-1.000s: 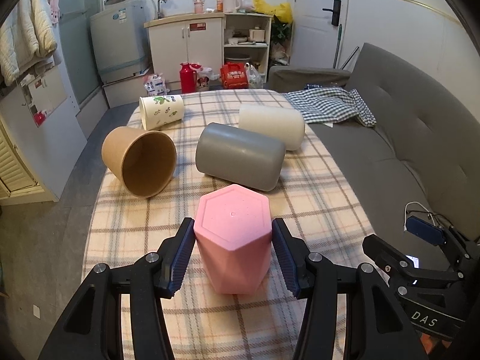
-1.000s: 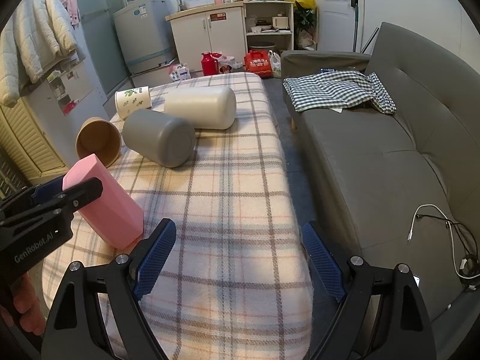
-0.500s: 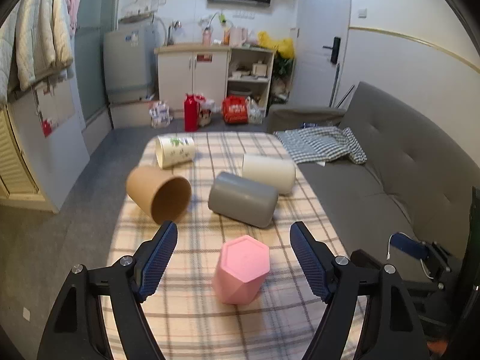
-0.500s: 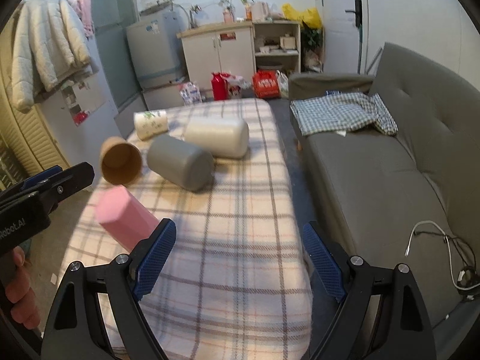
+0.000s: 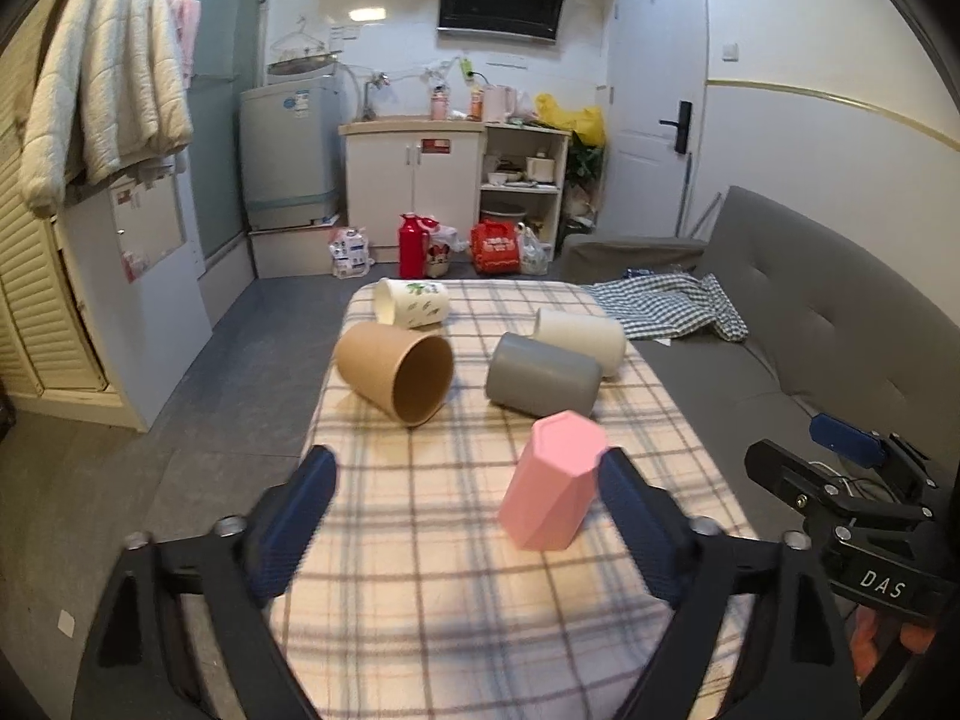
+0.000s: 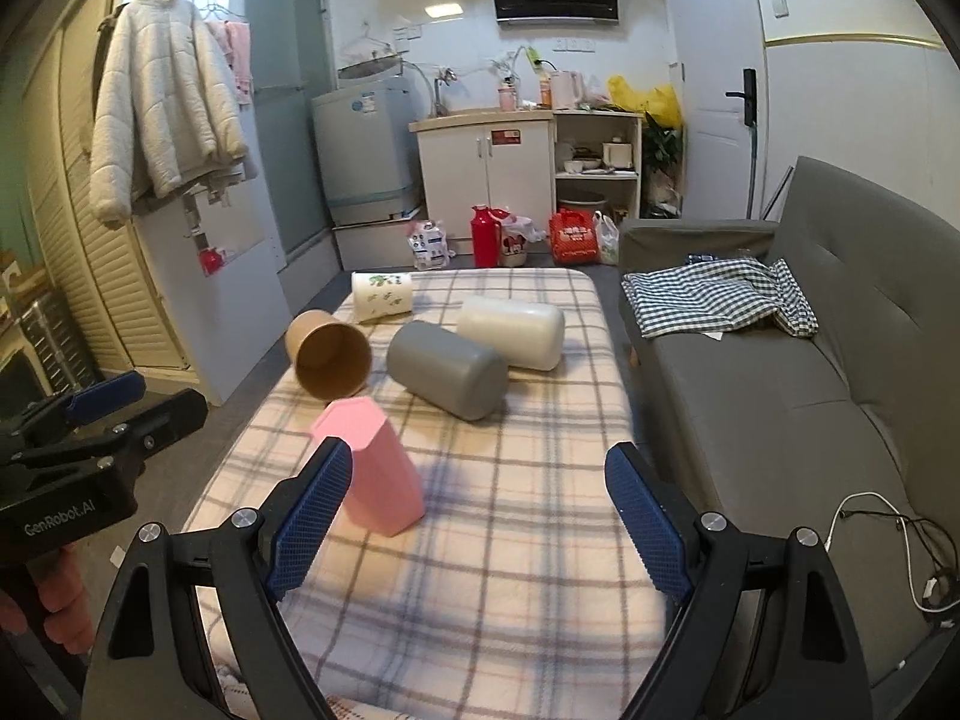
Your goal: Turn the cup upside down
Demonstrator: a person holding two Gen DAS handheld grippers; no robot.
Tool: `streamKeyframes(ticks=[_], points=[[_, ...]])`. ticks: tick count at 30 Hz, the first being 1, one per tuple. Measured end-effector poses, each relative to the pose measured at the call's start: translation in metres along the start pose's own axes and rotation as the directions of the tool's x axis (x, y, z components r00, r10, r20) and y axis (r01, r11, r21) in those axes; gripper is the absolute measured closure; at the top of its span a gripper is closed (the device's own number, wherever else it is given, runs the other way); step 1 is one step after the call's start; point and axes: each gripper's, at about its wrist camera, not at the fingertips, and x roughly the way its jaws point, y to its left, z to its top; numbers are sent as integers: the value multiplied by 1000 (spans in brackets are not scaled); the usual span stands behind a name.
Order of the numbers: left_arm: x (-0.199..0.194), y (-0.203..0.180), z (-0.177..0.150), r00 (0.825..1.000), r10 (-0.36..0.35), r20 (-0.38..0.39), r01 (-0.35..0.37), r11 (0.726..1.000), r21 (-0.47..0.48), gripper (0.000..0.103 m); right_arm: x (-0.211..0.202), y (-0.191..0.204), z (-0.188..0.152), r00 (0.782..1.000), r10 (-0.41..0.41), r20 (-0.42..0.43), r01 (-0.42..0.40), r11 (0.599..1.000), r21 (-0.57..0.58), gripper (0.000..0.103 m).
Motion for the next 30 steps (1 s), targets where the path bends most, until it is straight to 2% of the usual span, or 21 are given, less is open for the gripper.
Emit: streamKeyframes(ticks=[3,7,10,30], points=[[-4,3,-11,1000,16,7,-16,1000,-2,6,2,4,-10,1000,3,-12,-3,1000,-1,5],[-4,5,-16,1000,27,5,-27,1000,-11,4,3,5,-13,1000,8,-9,-8,1000,7,0],[-5,5,-17,999,31,13,-31,1000,-4,0,2,4,-14,1000,-1,-3,1,1000,12,0],[1,1,-19,999,47,-3,-47,999,-2,0,9,-1,-16,1000,-4,-13,4,1000,28,0]])
